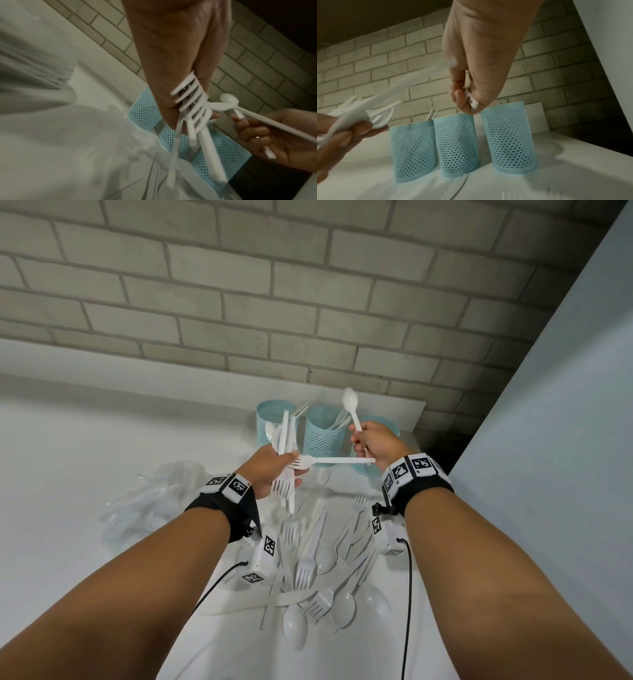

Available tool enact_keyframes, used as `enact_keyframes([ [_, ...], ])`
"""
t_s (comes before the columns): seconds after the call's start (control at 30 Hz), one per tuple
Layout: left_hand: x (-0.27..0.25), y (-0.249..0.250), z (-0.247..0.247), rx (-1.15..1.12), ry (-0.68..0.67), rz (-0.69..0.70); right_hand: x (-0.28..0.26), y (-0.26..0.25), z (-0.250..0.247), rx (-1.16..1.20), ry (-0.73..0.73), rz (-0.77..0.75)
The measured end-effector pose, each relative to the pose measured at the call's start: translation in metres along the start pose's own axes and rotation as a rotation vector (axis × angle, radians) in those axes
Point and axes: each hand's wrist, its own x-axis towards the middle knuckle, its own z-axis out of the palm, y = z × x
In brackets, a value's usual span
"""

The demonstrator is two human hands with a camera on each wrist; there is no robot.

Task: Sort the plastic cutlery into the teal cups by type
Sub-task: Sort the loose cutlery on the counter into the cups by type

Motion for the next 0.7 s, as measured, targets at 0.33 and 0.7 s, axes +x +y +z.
enact_keyframes([
  [0.33,-0.001,0.001,0.001,0.314,-0.185,0.087,-0.002,-0.001,0.005,-0.021,-0.045,-0.106],
  [0.7,-0.001,0.009,-0.011,0.74,-0.259,0.096,-0.004,-0.011,0.024,-0.263,-0.198,-0.213],
])
